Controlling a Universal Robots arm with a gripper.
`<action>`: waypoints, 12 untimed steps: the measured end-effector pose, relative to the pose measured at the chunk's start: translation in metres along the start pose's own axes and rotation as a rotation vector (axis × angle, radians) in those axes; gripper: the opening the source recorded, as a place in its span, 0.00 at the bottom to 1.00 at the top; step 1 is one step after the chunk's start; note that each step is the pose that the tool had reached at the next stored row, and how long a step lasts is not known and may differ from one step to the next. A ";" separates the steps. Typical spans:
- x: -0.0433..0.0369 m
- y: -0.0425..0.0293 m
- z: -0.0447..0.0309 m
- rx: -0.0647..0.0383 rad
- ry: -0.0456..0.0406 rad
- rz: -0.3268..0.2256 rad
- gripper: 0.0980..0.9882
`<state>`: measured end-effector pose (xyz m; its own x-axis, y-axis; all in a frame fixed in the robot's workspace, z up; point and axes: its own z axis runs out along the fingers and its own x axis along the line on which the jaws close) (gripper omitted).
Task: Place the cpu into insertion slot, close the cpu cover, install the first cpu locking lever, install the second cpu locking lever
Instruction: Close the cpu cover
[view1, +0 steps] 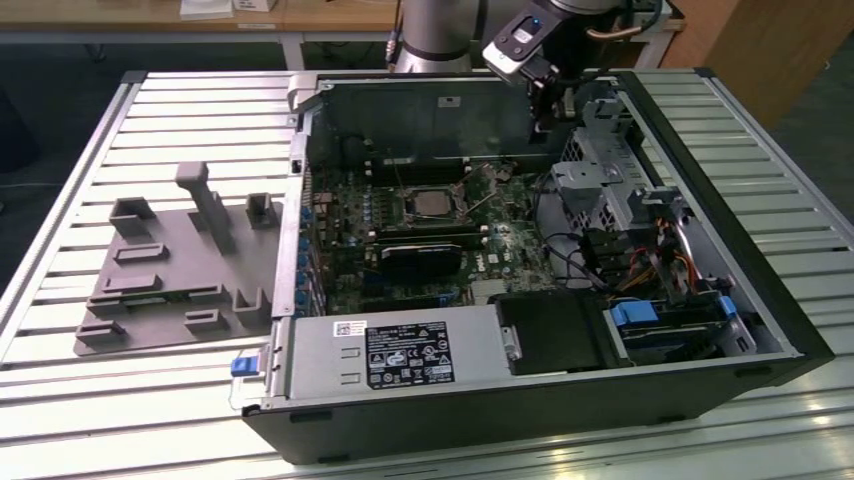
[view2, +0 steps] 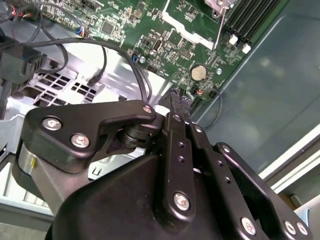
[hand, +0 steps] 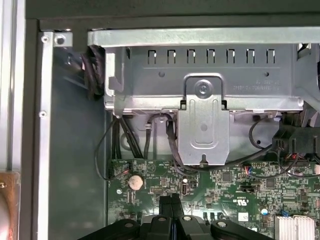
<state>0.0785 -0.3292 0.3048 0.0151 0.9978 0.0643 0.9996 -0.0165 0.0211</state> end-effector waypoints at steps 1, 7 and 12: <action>-0.0011 0.0000 0.0010 0.002 0.0005 0.000 0.00; -0.0078 -0.0001 0.0075 0.015 0.0029 0.001 0.00; -0.0115 -0.0001 0.0140 0.027 0.0035 0.002 0.00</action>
<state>0.0785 -0.3399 0.2901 0.0170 0.9976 0.0678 0.9998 -0.0166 -0.0062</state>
